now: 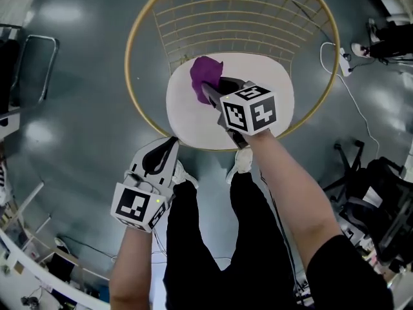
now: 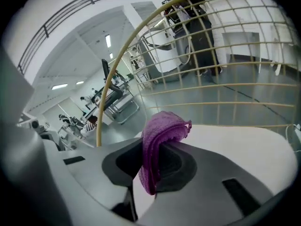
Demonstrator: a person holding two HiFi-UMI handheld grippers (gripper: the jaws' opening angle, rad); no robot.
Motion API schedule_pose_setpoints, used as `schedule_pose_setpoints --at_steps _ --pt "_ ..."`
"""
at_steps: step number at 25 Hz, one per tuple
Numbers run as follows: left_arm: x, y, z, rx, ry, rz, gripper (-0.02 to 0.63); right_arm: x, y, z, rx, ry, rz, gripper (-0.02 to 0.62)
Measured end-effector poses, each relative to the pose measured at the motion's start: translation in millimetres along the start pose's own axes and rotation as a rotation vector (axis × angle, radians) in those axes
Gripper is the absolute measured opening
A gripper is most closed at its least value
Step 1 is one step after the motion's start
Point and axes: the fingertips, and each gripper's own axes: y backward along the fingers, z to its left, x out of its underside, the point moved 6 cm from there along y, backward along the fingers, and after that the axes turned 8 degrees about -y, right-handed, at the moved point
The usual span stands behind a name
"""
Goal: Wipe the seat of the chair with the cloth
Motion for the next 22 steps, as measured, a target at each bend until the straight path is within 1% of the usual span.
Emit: schedule_pose_setpoints --at_steps 4,7,9,12,15,19,22 --pt "16.3 26.6 26.9 -0.032 0.017 0.002 0.017 -1.6 -48.7 42.2 -0.116 -0.030 0.048 0.069" --pt "27.3 37.3 36.2 -0.055 0.036 -0.007 0.017 -2.5 -69.8 56.7 -0.129 -0.007 0.076 0.069" --pt "34.2 43.5 38.7 -0.065 0.050 -0.009 0.017 -1.9 -78.5 59.6 -0.113 0.009 0.097 0.069" --pt "40.1 46.2 39.5 -0.068 0.062 -0.008 0.017 -6.1 -83.9 52.3 -0.058 0.029 0.115 0.069" --pt "40.7 43.4 35.2 -0.057 0.072 -0.008 0.017 -9.7 -85.1 34.5 -0.005 0.034 0.133 0.069" --pt "40.9 31.6 27.9 -0.035 0.071 -0.006 0.017 -22.2 -79.4 11.5 0.065 0.028 0.127 0.069" --pt "37.9 20.6 20.6 -0.011 0.078 -0.009 0.017 -24.0 -71.8 -10.6 0.114 0.022 0.126 0.069"
